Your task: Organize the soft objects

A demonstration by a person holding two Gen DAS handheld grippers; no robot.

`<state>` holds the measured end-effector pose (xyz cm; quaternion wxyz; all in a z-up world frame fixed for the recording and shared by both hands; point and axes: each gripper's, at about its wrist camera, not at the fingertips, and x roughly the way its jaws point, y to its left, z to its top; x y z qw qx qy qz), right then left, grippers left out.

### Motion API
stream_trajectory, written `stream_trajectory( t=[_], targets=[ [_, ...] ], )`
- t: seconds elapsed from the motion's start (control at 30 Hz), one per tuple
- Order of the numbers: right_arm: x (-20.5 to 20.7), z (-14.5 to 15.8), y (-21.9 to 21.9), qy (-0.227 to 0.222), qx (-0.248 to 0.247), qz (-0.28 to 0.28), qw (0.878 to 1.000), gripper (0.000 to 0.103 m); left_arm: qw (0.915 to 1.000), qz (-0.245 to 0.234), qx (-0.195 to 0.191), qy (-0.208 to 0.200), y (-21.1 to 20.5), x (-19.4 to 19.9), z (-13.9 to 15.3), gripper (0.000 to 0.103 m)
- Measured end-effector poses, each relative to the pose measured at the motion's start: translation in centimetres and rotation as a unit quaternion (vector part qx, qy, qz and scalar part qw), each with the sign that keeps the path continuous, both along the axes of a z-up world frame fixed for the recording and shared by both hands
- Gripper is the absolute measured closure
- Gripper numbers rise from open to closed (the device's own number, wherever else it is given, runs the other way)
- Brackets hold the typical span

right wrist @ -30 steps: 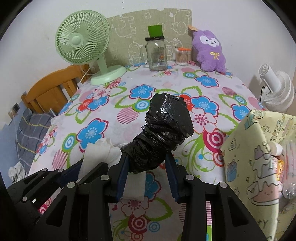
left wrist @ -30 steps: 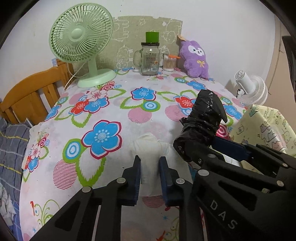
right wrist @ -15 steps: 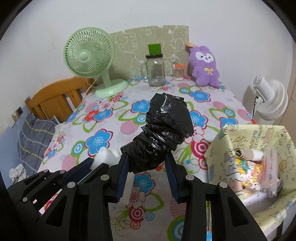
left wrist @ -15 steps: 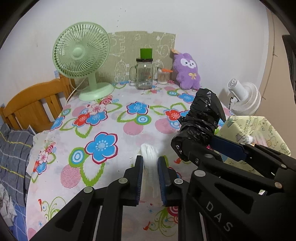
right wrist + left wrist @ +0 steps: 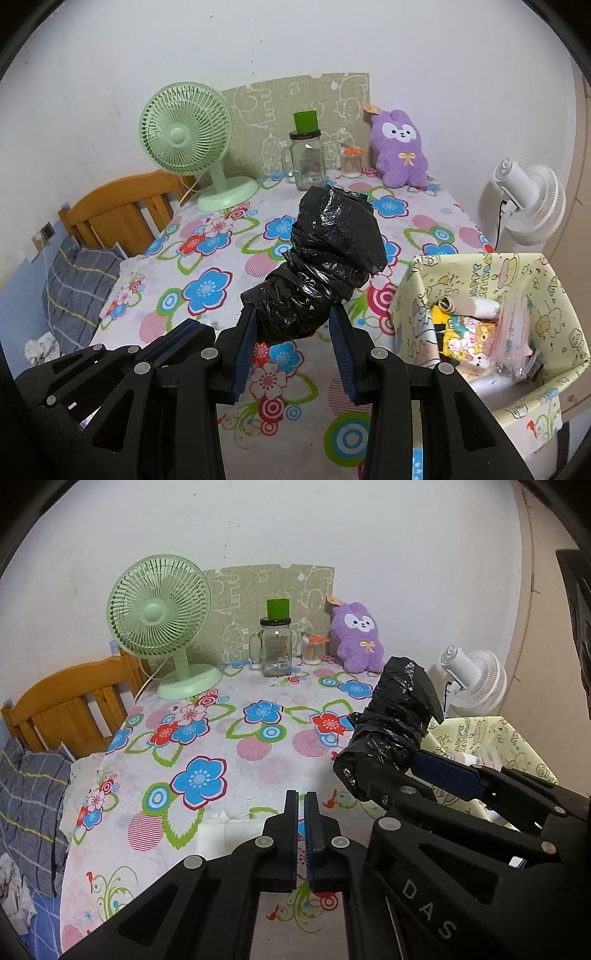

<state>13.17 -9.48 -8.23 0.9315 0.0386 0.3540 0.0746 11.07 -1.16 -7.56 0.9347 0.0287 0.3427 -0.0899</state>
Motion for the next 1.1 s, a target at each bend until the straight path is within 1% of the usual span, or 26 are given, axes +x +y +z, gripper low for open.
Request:
stream_trajectory(
  t=[0.17,0.23,0.3,0.37,0.4,0.43,0.5,0.53,0.6,0.7,0.9,1.1],
  targets=[
    [-0.6,0.4,-0.5,-0.006,0.001,-0.002,1.0,0.06,1.0,0.001,0.003,-0.001,-0.3,-0.3,0.2,0.103],
    [-0.6,0.2,-0.5,-0.003,-0.002,-0.002,1.0,0.06,0.9999,0.006,0.006,0.006,-0.3,0.0,0.0,0.099],
    [-0.5,0.0,-0.4,0.003,-0.002,0.0,1.0,0.06,0.9997,0.016,0.011,0.012,-0.1,0.2,-0.3,0.071],
    [-0.3,-0.3,-0.3,0.006,-0.002,0.001,1.0,0.06,0.9996,0.02,0.013,0.012,0.1,0.3,-0.6,0.067],
    [-0.2,-0.4,-0.2,0.006,-0.003,0.001,1.0,0.06,0.9996,0.021,0.011,0.016,0.3,0.5,-0.7,0.061],
    [-0.1,-0.6,-0.1,0.009,-0.004,0.002,1.0,0.06,0.9995,0.022,0.01,0.019,0.5,0.6,-0.9,0.058],
    [0.2,-1.0,0.0,0.013,-0.004,0.002,1.0,0.06,0.9993,0.028,0.014,0.021,0.8,1.0,-1.4,0.042],
    [0.5,-1.2,0.1,0.016,-0.004,0.002,1.0,0.06,0.9992,0.03,0.015,0.022,0.9,1.2,-1.6,0.038],
    [0.9,-1.6,0.3,0.02,-0.006,0.002,1.0,0.061,0.9989,0.036,0.015,0.025,1.3,1.6,-2.1,0.027],
    [1.5,-2.3,0.6,0.027,-0.009,0.002,1.0,0.061,0.9985,0.042,0.018,0.029,1.7,2.2,-2.9,0.018],
    [3.0,-3.9,1.2,0.046,-0.015,0.004,0.999,0.061,0.9975,0.047,0.023,0.047,2.2,3.7,-4.6,0.01],
    [4.4,-5.7,1.5,0.068,-0.019,0.004,0.998,0.061,0.9962,0.051,0.023,0.067,2.6,5.1,-6.2,0.008]
  ],
)
